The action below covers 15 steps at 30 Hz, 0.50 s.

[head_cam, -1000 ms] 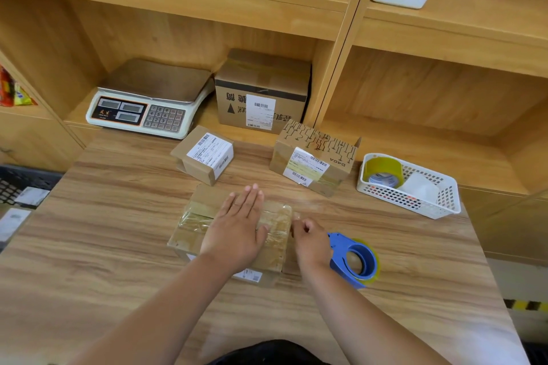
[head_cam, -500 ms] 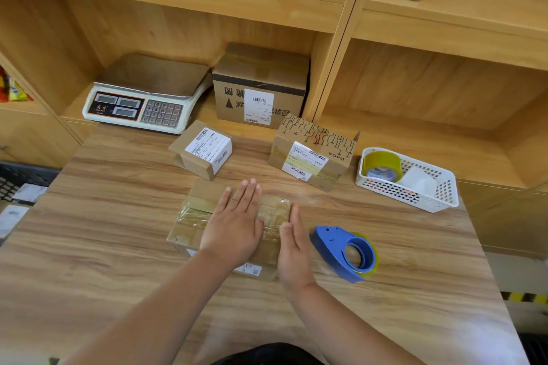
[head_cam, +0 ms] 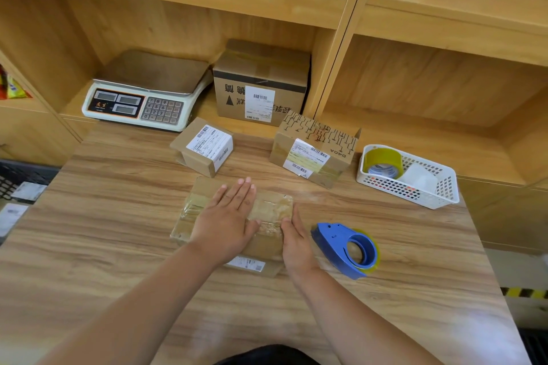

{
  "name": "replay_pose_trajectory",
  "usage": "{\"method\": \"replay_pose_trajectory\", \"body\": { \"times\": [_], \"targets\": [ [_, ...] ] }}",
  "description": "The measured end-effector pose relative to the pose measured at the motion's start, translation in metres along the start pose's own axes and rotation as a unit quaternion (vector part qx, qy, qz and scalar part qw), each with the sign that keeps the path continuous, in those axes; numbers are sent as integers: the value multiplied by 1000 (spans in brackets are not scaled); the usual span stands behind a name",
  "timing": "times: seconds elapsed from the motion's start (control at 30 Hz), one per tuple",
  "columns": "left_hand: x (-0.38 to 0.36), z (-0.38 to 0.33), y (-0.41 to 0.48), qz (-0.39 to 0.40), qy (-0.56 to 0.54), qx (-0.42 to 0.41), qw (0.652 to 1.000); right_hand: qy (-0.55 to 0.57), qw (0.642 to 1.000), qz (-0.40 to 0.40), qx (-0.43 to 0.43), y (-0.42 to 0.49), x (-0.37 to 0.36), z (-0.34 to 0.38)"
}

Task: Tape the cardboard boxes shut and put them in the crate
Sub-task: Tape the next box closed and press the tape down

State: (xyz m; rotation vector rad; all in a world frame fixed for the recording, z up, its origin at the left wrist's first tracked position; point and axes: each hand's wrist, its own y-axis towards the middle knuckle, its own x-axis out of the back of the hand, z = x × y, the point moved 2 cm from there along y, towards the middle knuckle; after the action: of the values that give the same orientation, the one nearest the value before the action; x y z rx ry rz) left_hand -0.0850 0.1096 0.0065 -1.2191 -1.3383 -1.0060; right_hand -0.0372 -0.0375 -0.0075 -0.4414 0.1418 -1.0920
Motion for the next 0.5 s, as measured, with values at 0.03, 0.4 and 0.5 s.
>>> {"method": "replay_pose_trajectory", "body": {
  "times": [0.03,0.4,0.5],
  "targets": [
    [1,5,-2,-2,3,7,1000,7,1000,-1,2,0,0,1],
    [1,14,-9,-10,-9,22,1000,-588,752,-33,295,-6,-11,12],
    [1,14,-8,-16,-18,19,1000,-646,709,13,284,1,-20,20]
  ]
}}
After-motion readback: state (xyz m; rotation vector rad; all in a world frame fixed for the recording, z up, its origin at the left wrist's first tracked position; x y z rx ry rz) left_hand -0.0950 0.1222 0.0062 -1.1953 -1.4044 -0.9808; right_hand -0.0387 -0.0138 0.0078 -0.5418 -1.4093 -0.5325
